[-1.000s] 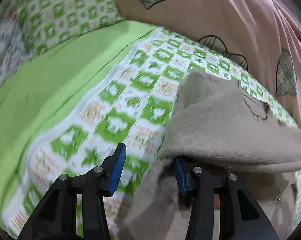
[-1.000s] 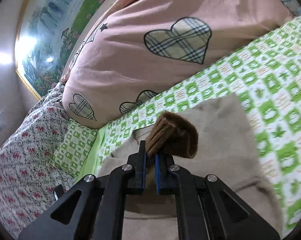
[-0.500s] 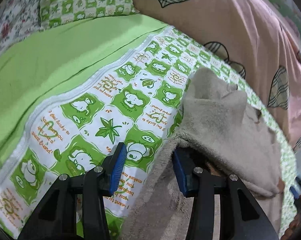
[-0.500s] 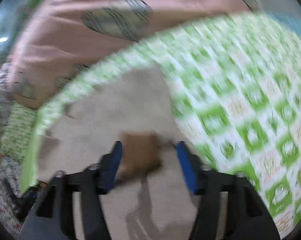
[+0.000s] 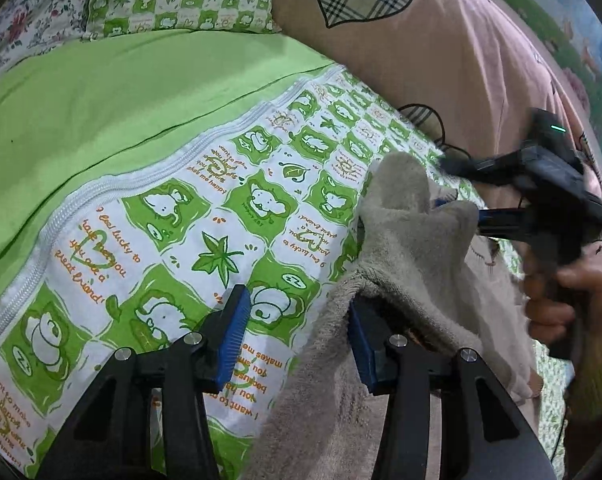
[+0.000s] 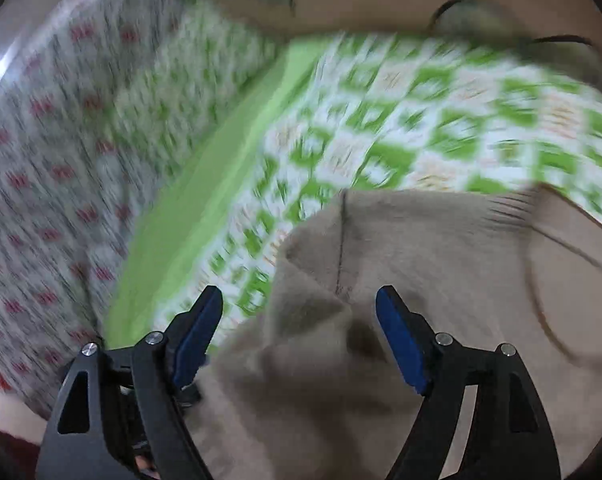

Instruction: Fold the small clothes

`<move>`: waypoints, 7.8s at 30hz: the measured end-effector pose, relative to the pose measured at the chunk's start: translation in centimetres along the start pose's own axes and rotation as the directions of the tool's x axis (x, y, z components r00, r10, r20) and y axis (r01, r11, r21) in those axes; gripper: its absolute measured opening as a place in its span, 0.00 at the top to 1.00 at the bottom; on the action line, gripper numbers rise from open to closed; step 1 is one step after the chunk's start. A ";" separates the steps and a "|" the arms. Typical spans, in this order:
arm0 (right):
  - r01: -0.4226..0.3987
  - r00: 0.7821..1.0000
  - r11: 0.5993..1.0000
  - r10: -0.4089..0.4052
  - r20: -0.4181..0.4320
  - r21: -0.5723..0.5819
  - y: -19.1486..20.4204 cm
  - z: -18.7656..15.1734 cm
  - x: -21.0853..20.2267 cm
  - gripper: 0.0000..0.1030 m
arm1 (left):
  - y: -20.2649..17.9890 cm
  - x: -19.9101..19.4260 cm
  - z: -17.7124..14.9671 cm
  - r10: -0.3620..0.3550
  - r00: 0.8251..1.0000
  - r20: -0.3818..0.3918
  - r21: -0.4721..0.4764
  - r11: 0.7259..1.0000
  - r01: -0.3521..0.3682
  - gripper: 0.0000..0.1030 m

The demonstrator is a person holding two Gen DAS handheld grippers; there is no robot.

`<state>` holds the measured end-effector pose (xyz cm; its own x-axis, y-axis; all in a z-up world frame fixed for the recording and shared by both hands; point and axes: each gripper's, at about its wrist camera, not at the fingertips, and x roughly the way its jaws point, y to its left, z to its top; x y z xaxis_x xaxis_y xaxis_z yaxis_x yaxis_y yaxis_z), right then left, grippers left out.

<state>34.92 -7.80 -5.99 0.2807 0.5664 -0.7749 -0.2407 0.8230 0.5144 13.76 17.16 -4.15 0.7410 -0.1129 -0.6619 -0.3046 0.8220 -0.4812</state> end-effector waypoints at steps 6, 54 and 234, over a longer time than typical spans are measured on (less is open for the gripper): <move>-0.260 0.953 0.965 0.250 -0.169 -0.036 1.9 1.3 5.1 0.22 | 0.8 -0.3 -0.4 -0.043 0.999 0.033 -0.037 0.998 0.044 0.53; 0.556 0.718 0.648 -0.690 0.092 0.521 -11.0 -21.8 -22.6 0.90 | -5.0 4.7 2.4 0.180 0.981 -0.067 0.257 0.954 -0.157 0.42; 0.019 0.796 0.870 -0.311 0.519 0.492 -1.2 -30.1 -22.1 0.45 | -2.0 -0.4 -5.2 -0.299 0.946 -0.127 -0.183 0.944 0.274 0.42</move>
<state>1.06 -22.56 -0.47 0.7806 0.2167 -0.5863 0.2532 0.7479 0.6136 10.97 12.68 -5.89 0.7160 -0.4233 -0.5552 -0.1944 0.6428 -0.7409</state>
